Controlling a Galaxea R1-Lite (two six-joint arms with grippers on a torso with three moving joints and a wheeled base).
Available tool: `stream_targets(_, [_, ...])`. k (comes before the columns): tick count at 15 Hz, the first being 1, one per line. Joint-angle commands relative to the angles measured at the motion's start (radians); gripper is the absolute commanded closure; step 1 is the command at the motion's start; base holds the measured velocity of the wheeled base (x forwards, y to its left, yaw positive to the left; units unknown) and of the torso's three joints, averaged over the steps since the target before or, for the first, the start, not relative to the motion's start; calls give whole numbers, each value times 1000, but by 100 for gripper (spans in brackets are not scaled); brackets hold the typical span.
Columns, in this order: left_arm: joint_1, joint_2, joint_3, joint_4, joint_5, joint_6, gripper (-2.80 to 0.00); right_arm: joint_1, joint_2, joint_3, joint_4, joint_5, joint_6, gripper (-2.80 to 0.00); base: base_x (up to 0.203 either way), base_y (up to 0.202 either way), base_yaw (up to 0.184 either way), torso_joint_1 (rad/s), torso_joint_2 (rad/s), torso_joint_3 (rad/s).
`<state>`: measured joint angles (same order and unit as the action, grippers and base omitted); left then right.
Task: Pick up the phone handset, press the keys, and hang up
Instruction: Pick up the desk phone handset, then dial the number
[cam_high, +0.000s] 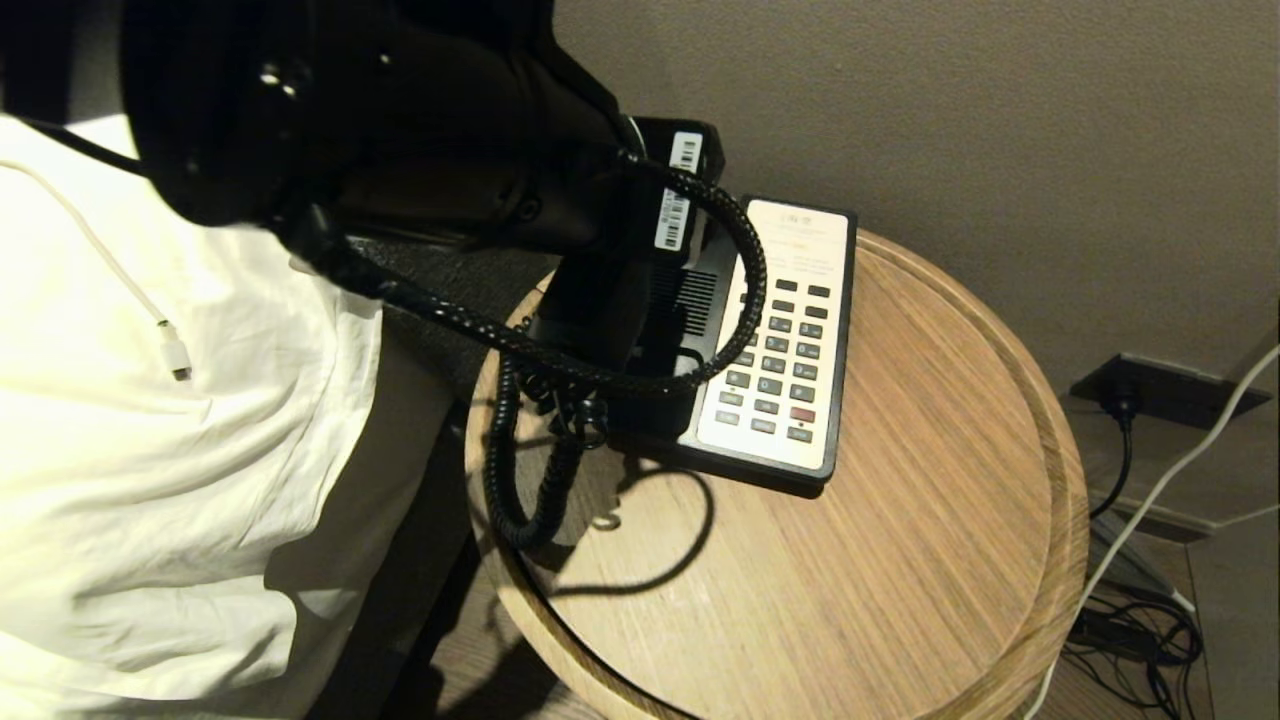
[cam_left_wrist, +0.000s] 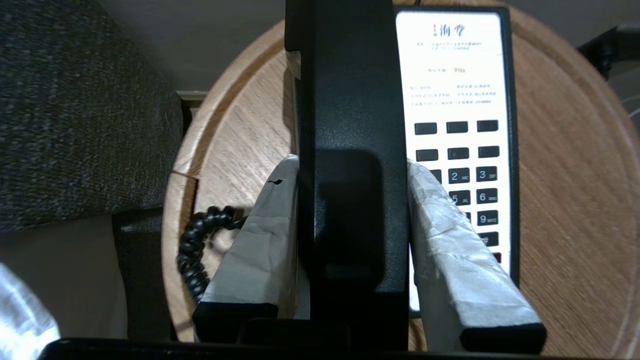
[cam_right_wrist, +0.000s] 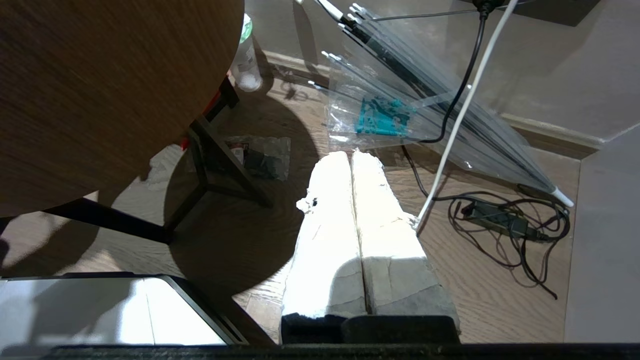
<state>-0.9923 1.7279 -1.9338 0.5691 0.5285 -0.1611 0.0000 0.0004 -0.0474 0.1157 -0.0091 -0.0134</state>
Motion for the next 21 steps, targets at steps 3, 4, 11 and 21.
stream_targets(3, [-1, -108, 2, 34, -5, -31, 0, 0, -2, 0, 1, 0, 0, 0, 0, 0, 0, 0, 0, 0])
stream_targets(4, [-2, -130, 2, 51, -8, -52, 0, 0, -2, 0, 1, 0, 0, 0, 0, 0, 0, 0, 0, 0])
stream_targets(11, [-27, -307, 4, 185, -107, -266, 0, 0, -2, 0, 1, 0, 0, 0, 0, 0, 0, 0, 0, 0])
stream_targets(21, [-28, -546, 74, 291, -302, -603, 0, 0, -3, 0, 1, 0, 0, 0, 0, 0, 0, 0, 0, 0])
